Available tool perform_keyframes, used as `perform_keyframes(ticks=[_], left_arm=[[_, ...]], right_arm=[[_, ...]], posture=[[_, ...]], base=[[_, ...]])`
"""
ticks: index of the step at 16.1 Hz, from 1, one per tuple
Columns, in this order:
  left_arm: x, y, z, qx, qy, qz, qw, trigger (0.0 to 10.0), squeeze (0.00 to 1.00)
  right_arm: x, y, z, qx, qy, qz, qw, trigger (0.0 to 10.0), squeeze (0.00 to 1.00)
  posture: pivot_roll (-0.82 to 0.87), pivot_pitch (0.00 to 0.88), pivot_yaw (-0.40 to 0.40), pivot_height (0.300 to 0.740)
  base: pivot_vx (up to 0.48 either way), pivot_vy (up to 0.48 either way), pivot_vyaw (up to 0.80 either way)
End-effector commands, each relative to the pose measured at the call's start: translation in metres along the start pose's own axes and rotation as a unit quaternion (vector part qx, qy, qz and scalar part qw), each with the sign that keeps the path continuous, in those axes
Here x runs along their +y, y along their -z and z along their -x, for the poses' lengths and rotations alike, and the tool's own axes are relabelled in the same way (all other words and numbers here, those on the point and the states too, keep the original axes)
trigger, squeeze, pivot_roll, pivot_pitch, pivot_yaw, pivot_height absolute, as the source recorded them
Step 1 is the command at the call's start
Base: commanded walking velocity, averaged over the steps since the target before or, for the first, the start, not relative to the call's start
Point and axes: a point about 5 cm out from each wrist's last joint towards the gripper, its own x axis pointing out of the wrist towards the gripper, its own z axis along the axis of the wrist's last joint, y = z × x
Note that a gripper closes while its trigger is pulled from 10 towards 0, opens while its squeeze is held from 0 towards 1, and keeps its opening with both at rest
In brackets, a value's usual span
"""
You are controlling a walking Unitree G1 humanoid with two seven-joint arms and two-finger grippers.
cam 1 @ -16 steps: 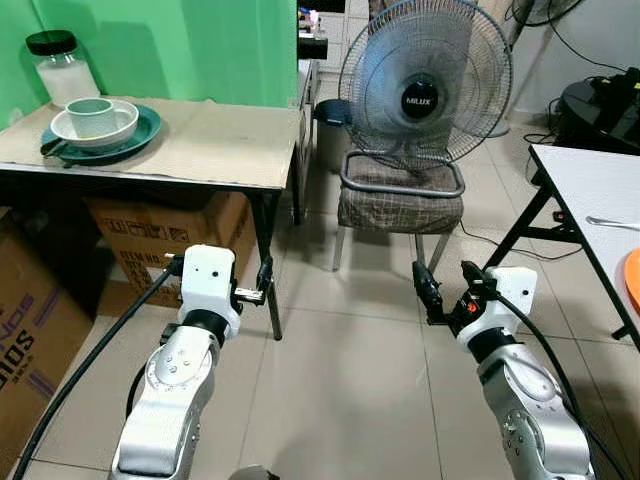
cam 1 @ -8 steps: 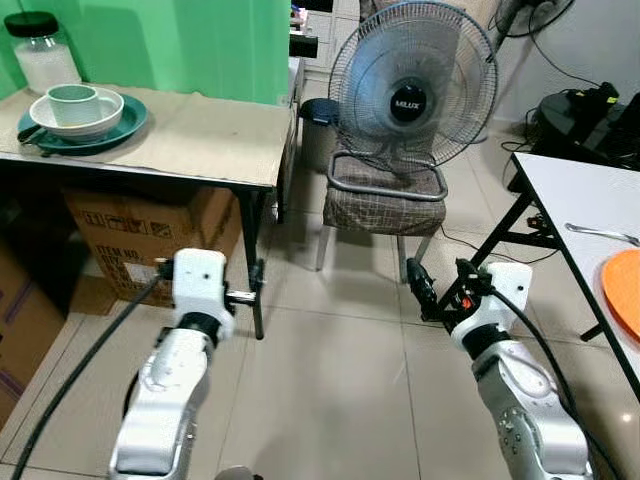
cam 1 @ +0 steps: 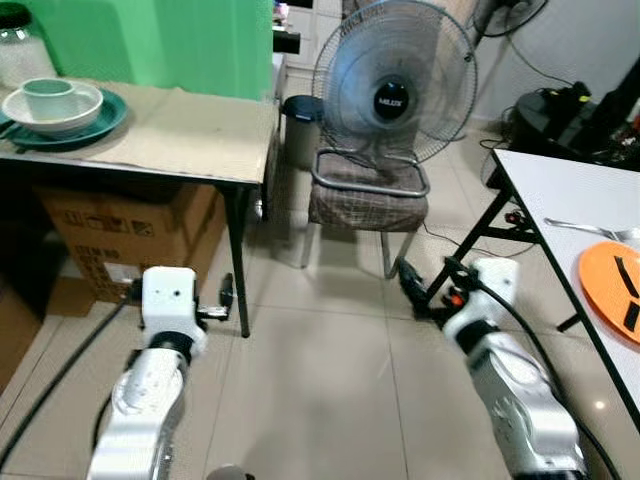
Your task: Setting the table
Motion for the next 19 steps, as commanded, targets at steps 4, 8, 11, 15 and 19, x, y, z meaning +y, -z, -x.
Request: perform_keyframes(ticks=[4,8,11,15,19], left_arm=[[-0.017,-0.006,-0.002,-0.007,0.031,-0.002,0.999,10.0,0.0],[-0.03,-0.013,-0.012,-0.022,0.075,-0.003,0.997,10.0,0.0],[-0.032,-0.018,-0.012,-0.036,0.064,-0.006,0.997,10.0,0.0],[-0.033,-0.022,-0.011,-0.046,0.061,0.015,0.997,10.0,0.0],[-0.033,-0.029,-0.013,-0.057,0.067,0.017,0.996,10.0,0.0]], right_arm=[[-0.008,0.001,-0.002,0.0,0.005,0.01,1.0,10.0,0.0],[-0.012,-0.007,0.014,-0.025,0.046,-0.006,0.999,10.0,0.0],[-0.015,-0.009,0.034,-0.033,0.079,-0.015,0.996,10.0,0.0],[-0.012,-0.002,0.045,-0.024,0.108,-0.023,0.994,10.0,0.0],[0.003,-0.003,0.035,-0.008,0.073,0.013,0.997,10.0,0.0]], posture=[[0.08,0.0,-0.094,0.74],[0.04,0.0,-0.055,0.74],[0.02,0.0,-0.047,0.74],[0.02,0.0,-0.05,0.74],[0.02,0.0,-0.052,0.74]], base=[[0.0,0.0,0.0],[0.0,0.0,0.0],[0.0,0.0,0.0],[0.0,0.0,0.0],[0.296,0.0,0.2]])
